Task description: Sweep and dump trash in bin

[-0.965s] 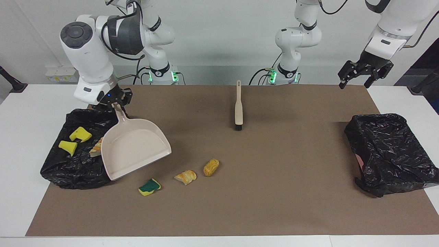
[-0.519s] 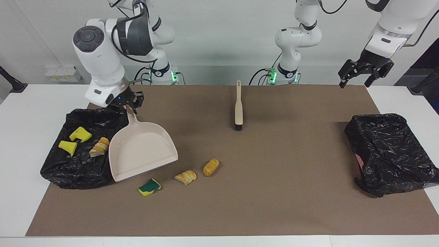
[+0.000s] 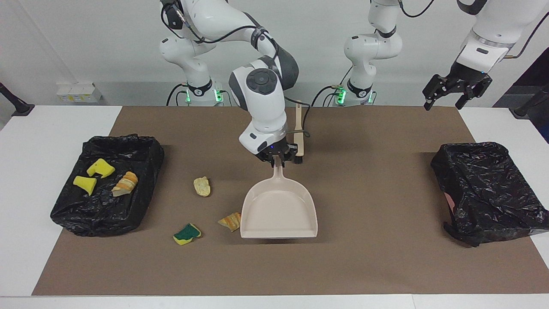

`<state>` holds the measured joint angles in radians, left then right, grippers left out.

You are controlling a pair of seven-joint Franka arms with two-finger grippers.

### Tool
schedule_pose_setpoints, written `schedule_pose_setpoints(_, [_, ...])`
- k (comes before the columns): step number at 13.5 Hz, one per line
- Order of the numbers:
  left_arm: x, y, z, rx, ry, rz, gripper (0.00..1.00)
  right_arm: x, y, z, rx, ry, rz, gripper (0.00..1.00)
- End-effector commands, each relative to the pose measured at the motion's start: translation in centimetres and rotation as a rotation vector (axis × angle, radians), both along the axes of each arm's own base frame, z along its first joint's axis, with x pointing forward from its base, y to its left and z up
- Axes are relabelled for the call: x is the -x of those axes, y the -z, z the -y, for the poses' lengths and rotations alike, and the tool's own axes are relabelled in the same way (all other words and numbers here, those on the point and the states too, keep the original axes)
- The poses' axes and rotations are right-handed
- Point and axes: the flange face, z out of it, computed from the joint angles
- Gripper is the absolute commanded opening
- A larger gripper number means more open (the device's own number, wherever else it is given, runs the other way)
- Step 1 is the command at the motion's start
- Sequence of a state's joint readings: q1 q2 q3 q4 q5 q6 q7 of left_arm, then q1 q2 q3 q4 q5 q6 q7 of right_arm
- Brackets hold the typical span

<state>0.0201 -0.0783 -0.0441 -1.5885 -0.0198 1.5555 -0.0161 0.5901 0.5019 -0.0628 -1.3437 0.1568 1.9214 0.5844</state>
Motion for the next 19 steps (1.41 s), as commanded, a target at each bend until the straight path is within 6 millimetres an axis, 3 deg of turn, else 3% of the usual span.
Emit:
schedule_pose_setpoints(1, [0.6,-0.2,-0.2,0.004,0.006,-0.002,1.00,-1.8,2.4,-3.9,-0.070,0.059,0.027,0.00])
schedule_pose_setpoints(8, [0.6,-0.1,-0.2,0.004,0.006,-0.004,1.00,-1.2,9.2,-6.7,-0.049,0.024,0.025,0.00])
schedule_pose_setpoints(10, [0.6,-0.2,-0.2,0.004,0.006,-0.002,1.00,-1.4,10.9,-6.4,-0.057,0.039,0.021,0.01])
schedule_pose_setpoints(11, [0.6,-0.2,-0.2,0.004,0.005,-0.001,1.00,-1.5,10.9,-6.2,-0.052,0.043,0.022,0.56])
schedule_pose_setpoints(12, [0.5,-0.1,-0.1,0.004,0.006,0.001,1.00,-1.0,10.5,-6.8,-0.044,0.024,0.034,1.00])
schedule_pose_setpoints(15, [0.3,-0.3,-0.2,0.005,0.004,0.022,1.00,-0.2,6.6,-6.7,-0.063,0.020,0.045,1.00])
schedule_pose_setpoints(19, [-2.1,0.7,1.2,0.012,0.015,0.101,1.00,4.3,5.5,-6.4,0.032,-0.039,-0.105,1.00])
